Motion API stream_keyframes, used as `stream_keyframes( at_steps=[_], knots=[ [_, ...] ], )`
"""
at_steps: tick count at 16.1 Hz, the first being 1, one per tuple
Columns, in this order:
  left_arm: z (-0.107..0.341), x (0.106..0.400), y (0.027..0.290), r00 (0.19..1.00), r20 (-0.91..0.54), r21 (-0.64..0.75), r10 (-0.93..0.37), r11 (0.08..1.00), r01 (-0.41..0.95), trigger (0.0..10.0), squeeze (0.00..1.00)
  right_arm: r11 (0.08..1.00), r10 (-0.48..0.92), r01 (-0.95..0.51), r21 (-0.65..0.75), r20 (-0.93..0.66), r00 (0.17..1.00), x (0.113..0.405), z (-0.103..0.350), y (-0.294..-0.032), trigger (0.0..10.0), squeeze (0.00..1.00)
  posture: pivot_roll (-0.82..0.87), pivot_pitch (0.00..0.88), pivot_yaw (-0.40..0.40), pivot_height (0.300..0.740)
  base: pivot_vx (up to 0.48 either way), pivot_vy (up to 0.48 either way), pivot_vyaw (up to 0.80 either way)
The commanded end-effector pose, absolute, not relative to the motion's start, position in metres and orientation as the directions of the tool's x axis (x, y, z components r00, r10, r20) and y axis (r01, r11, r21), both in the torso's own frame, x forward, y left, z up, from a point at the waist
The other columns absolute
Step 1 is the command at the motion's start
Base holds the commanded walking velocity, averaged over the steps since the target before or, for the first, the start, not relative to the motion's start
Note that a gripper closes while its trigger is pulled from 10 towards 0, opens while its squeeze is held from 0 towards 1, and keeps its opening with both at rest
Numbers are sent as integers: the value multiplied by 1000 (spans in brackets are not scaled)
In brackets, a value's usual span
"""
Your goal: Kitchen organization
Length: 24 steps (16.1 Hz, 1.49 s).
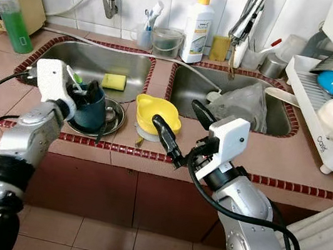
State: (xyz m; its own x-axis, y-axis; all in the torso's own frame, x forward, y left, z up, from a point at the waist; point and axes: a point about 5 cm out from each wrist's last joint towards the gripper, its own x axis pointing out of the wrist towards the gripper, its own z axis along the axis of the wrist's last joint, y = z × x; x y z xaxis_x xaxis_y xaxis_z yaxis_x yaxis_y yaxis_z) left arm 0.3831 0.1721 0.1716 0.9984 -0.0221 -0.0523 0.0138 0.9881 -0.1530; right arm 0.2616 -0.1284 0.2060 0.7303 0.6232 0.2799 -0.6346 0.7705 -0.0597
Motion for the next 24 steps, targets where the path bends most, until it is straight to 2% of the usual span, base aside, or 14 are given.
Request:
stream_keyframes(
  at_steps=[1, 11, 12, 13, 14, 24],
  knots=[
    [179, 388, 169, 999, -34, -161, -12, 987, 6, 10000, 0, 764, 630, -642, -68, 297, 718, 260, 213, -125, 10000, 0, -79, 25, 36, 740, 0, 0, 0],
    [191, 398, 171, 1000, 5, -184, 4, 983, -3, 10000, 0, 776, 612, -628, -57, 310, 728, 260, 215, -125, 10000, 0, -81, 35, 40, 740, 0, 0, 0],
    [193, 399, 172, 1000, 15, -184, 5, 983, -2, 4588, 0, 777, 611, -627, -58, 312, 728, 260, 215, -125, 10000, 0, -80, 35, 40, 740, 0, 0, 0],
    [193, 399, 172, 1000, 20, -184, 5, 983, -1, 3843, 0, 777, 611, -627, -59, 312, 728, 260, 215, -125, 10000, 0, -80, 35, 41, 740, 0, 0, 0],
    [194, 400, 172, 1000, 29, -184, 4, 983, 2, 0, 0, 777, 610, -626, -59, 313, 728, 260, 215, -125, 10000, 0, -80, 33, 40, 740, 0, 0, 0],
    [199, 400, 170, 996, 73, -161, -44, 985, 55, 0, 0, 784, 607, -616, -77, 309, 733, 263, 216, -125, 10000, 0, -77, 24, 38, 740, 0, 0, 0]
  ],
)
